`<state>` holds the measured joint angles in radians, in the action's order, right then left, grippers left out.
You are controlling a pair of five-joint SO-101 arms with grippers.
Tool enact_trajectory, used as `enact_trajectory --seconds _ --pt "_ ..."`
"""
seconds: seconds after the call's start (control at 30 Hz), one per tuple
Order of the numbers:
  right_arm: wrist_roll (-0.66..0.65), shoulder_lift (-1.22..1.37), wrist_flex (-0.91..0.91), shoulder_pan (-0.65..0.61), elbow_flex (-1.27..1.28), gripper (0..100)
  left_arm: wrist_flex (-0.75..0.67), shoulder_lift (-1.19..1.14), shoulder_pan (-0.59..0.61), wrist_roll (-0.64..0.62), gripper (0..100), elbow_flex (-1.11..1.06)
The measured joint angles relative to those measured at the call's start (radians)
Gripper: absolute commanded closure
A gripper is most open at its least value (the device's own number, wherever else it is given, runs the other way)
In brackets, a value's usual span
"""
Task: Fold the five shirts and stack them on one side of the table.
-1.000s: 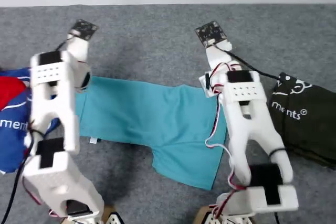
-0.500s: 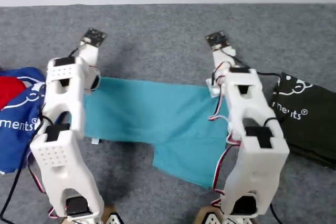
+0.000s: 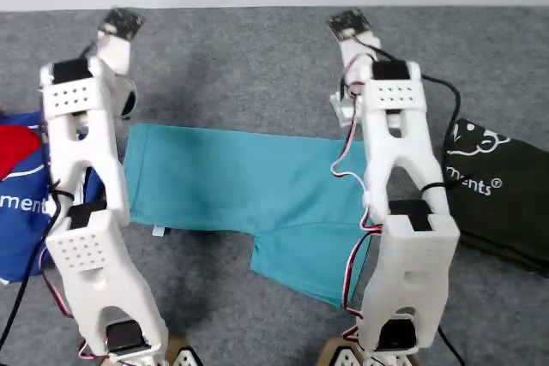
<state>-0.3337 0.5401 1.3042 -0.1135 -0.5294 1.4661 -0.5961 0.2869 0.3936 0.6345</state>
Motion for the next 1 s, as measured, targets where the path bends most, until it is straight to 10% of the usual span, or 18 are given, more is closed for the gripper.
enact_trajectory --seconds 0.47,1.0 --pt "0.000 -0.215 0.417 -0.043 -0.164 98.9 0.261 0.195 -0.049 -0.058 99 0.224" --pt "0.000 -0.520 0.450 0.029 -0.164 98.9 0.267 0.407 -0.049 -0.066 99 0.224"
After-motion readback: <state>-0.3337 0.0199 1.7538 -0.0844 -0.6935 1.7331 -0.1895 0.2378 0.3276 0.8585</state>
